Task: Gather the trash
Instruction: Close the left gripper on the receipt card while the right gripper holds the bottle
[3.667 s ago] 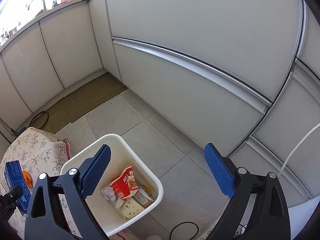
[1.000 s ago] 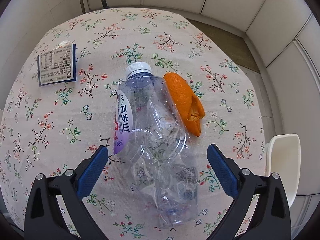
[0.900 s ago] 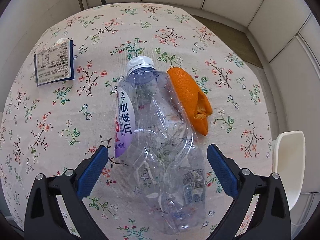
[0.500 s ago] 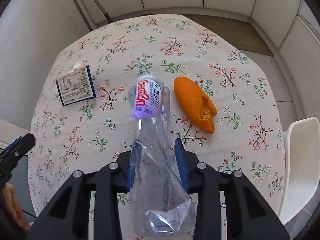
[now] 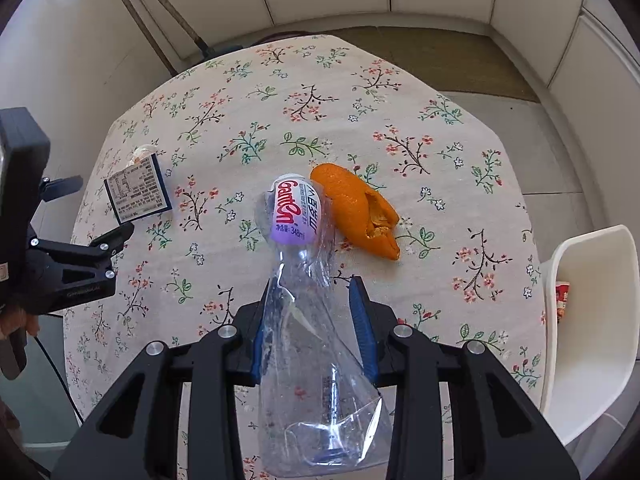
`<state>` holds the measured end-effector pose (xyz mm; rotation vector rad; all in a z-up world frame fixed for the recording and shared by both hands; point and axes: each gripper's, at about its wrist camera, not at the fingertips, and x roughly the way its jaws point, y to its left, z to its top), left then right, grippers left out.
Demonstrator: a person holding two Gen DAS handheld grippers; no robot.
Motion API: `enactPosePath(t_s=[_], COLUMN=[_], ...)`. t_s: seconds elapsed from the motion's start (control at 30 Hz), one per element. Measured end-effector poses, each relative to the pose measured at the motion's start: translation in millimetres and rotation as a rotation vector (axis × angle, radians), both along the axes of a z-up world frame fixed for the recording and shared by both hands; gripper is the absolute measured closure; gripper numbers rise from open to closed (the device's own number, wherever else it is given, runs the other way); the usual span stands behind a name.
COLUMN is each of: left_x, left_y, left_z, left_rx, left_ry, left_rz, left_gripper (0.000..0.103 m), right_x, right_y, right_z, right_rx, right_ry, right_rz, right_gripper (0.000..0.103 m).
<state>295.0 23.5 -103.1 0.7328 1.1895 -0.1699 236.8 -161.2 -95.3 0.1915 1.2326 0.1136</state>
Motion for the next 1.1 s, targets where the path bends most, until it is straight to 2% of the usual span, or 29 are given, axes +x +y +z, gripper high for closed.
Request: enactPosePath(t_s=[0.1,0.17,0.23,0.27,0.33,0.37,0.5,0.63,0.7,0.83,0.9,1.1], left_x=[5.8,7.5,7.5,6.2,4.1,2.8,-4.3,-16.7,-25.3,-40.6,-52.1,-85.4], left_y=[-8.7,-9.6,-8.1,-6.7,-2.9,0.5,12.5,36.3,44.0,48.4,51.5,53.5], left_z=[-18.2,-28.0,-32.6,-33.0,-30.0,-27.5,-13.4,7.7,15.5,24.1,32.3,49.4], left_rx=[0.077,0.113,0.121,0.128,0.113,0.081,-0.030,-0.272,-0.362,-0.486,-0.554,-0.704], left_ry=[0.033,0.025,0.000,-0.025,-0.044,-0.033,-0.043,-0.036,-0.033,-0.031,-0.040,-0.070], left_rz=[-0.048,-0.057,-0.052,-0.051,-0.038,-0.027,0.047,0.202,0.258,0.334,0.378,0.456], left_gripper=[0.015,0.016,0.021,0.028,0.030,0.041,0.045,0.046,0.046,0.046,0.046,0.046], right_x=[0.3,-1.0,-2.3,-3.1,-5.1,-5.5,-9.5,-15.4,-19.8,-27.8,-33.7,-46.4], right_y=[-0.6,0.4,1.4,1.4,0.9,0.4,1.2,4.2,4.2,3.0,1.6,-7.8], right_z=[1.9,4.4,6.8,8.1,11.3,12.7,19.2,27.0,33.0,43.1,48.9,61.6], right_rx=[0.006,0.006,0.007,0.010,0.017,0.020,0.030,0.043,0.053,0.072,0.087,0.114], right_ry=[-0.003,-0.008,-0.013,-0.015,-0.021,-0.023,-0.040,-0.059,-0.074,-0.099,-0.112,-0.143], right_rz=[0.009,0.022,0.031,0.034,0.037,0.038,0.045,0.054,0.058,0.067,0.073,0.080], right_gripper=[0.068,0.068,0.069,0.069,0.069,0.069,0.070,0.071,0.073,0.076,0.088,0.088])
